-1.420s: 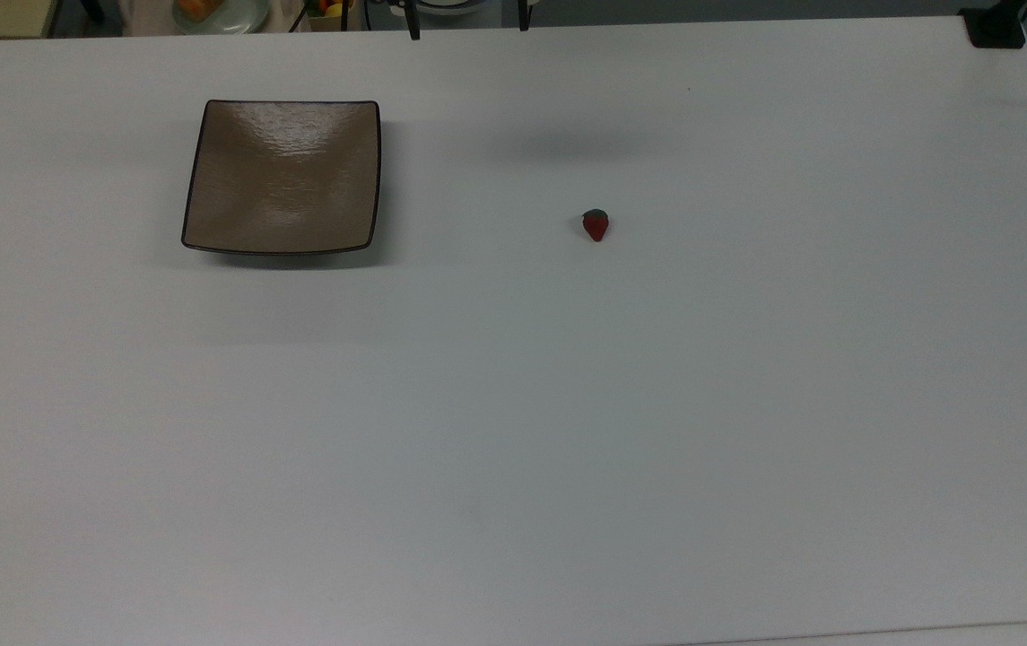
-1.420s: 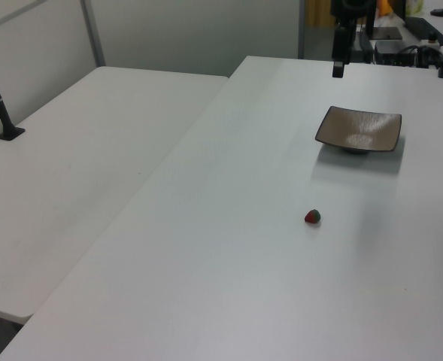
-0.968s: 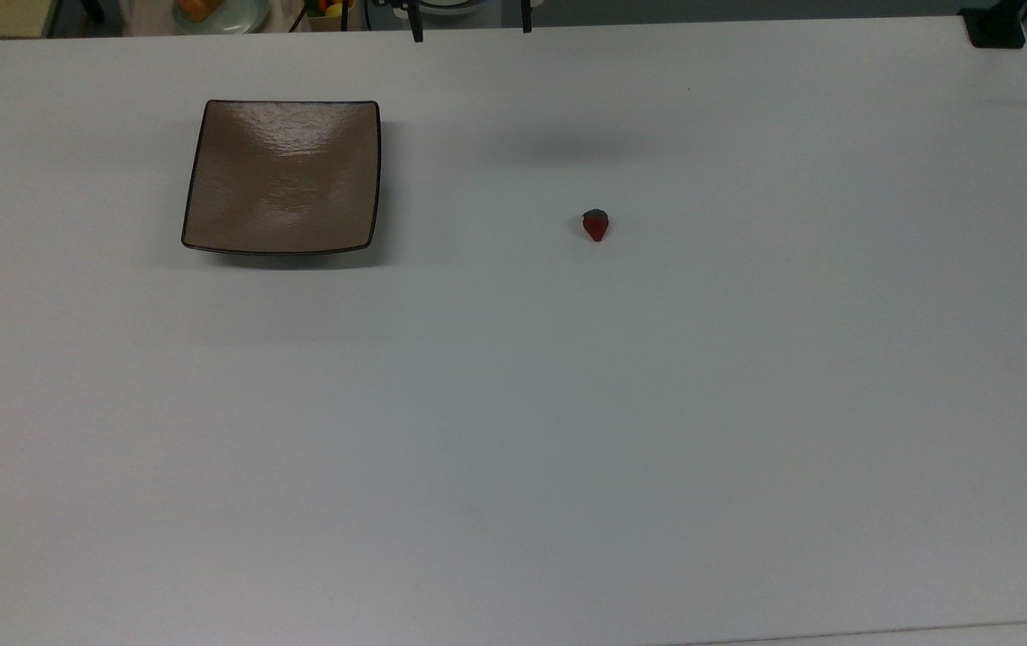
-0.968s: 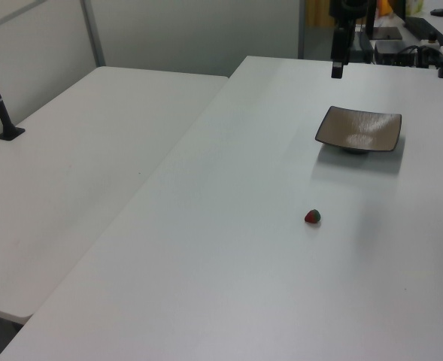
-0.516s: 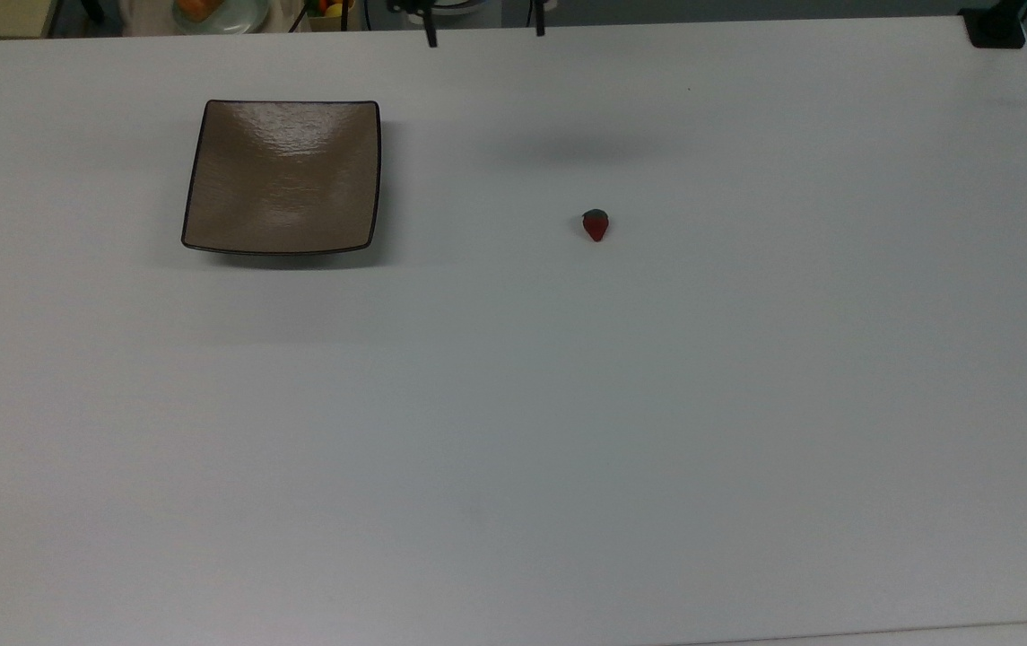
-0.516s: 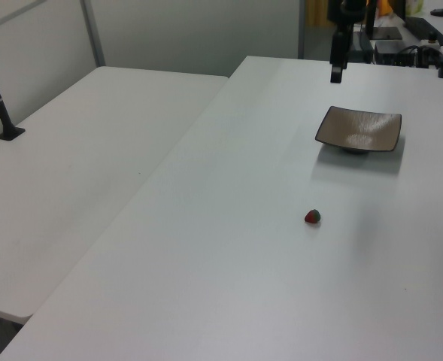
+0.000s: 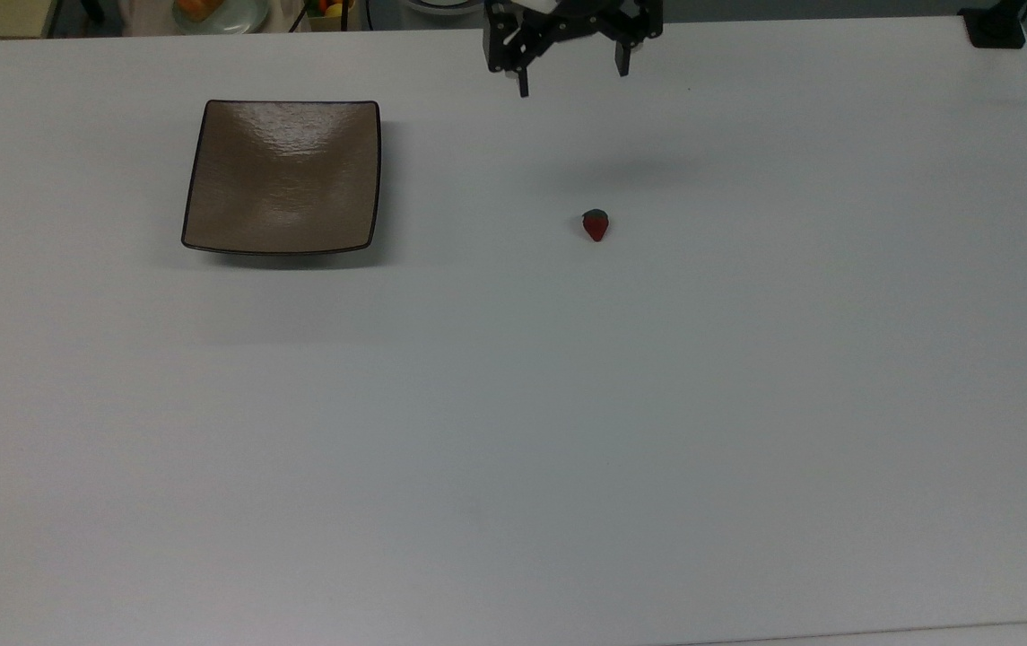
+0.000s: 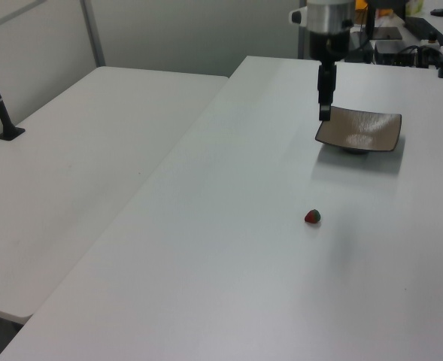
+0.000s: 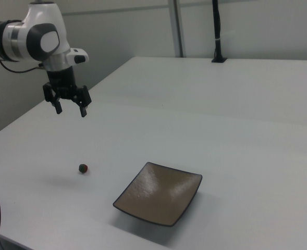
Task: Strawberries on a ceramic plate
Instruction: 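Move the open gripper over the red strawberry and lower it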
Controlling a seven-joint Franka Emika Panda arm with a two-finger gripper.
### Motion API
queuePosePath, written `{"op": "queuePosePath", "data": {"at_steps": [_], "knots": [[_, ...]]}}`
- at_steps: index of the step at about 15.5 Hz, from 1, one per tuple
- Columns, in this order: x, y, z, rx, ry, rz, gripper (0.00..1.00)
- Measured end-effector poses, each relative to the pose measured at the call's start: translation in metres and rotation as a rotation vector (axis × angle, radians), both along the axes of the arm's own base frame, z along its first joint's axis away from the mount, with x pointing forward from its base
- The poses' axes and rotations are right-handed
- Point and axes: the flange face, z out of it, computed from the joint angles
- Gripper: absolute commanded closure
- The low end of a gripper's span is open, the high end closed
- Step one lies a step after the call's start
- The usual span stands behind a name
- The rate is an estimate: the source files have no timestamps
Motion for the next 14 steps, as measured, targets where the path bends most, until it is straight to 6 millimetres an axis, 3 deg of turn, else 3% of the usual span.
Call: {"op": "queuePosePath", "data": {"at_steps": [9, 14], "knots": [[0.021, 0.044, -0.070, 0.012, -0.023, 0.035, 0.00], [0.027, 0.048, -0.101, 0.005, -0.020, 0.145, 0.00]]}}
